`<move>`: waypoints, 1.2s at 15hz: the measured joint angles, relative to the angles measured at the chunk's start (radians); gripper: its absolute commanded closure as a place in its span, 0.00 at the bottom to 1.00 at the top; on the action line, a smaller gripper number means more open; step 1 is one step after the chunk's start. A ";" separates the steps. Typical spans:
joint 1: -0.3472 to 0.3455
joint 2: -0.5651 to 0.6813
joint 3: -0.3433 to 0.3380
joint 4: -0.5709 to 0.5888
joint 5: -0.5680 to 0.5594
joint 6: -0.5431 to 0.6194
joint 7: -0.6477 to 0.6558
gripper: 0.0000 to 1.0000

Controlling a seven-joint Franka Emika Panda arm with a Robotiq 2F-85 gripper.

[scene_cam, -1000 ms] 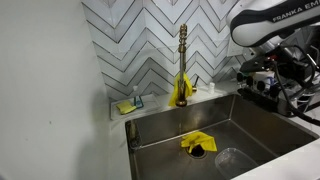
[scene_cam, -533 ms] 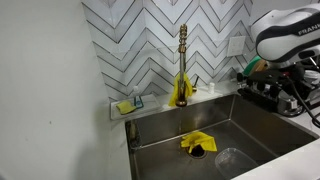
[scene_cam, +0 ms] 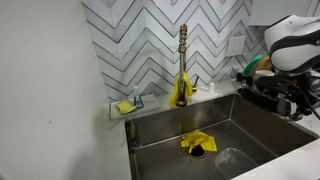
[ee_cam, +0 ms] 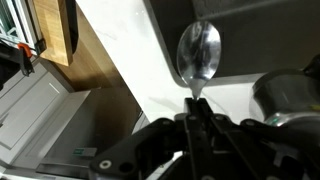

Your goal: Put the silver spoon under the running faucet then place it back on the counter.

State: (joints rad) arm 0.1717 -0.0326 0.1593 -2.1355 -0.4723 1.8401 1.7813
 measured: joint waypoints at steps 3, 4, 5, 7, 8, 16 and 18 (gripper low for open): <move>0.000 0.000 0.000 0.002 0.000 0.000 0.000 0.98; -0.001 0.000 0.000 0.002 0.000 0.000 0.000 0.98; -0.003 -0.002 -0.002 -0.001 0.000 0.005 -0.005 0.98; -0.012 -0.025 -0.009 -0.024 0.000 0.048 -0.024 0.98; -0.018 -0.042 -0.014 -0.042 0.000 0.076 -0.038 0.98; -0.115 -0.186 -0.079 -0.281 -0.010 0.401 -0.184 0.94; -0.154 -0.214 -0.101 -0.353 -0.014 0.509 -0.199 0.94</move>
State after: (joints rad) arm 0.0182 -0.2463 0.0582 -2.4881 -0.4864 2.3492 1.5823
